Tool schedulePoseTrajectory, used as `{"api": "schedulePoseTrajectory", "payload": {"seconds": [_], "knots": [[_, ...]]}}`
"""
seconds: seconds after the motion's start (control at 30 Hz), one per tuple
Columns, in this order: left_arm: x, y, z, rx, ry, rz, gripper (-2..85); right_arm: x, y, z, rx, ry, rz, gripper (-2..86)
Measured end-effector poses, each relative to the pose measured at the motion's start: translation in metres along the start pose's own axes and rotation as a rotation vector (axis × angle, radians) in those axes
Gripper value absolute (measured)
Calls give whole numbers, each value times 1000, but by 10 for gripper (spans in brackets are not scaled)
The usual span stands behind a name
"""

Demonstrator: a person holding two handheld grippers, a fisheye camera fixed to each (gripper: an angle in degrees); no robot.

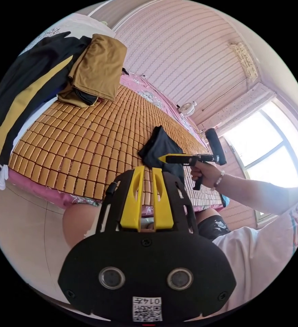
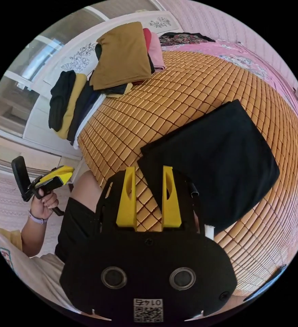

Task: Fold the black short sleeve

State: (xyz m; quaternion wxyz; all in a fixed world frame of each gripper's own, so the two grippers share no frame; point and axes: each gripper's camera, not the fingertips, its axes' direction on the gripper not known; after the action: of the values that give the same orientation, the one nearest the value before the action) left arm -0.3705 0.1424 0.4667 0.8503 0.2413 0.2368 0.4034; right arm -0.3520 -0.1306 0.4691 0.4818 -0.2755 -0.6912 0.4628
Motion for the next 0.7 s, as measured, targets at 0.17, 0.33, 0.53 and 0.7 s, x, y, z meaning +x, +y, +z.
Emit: {"api": "schedulePoseTrajectory", "payload": {"seconds": [0.17,0.33,0.53,0.7], "knots": [[18,-20,11,-14,-48,15,55,-46,-41,33,-78,240,-100,64],[36,-51,39,-64,-61,85,77,-33,-46,-20,-19,105,-114,10],[81,-96,90,-172,-222,225,88,31,26,-153,237,24,62,12],[113,-110,134,-394,-280,289,23,98,139,-240,393,169,454,33]]}}
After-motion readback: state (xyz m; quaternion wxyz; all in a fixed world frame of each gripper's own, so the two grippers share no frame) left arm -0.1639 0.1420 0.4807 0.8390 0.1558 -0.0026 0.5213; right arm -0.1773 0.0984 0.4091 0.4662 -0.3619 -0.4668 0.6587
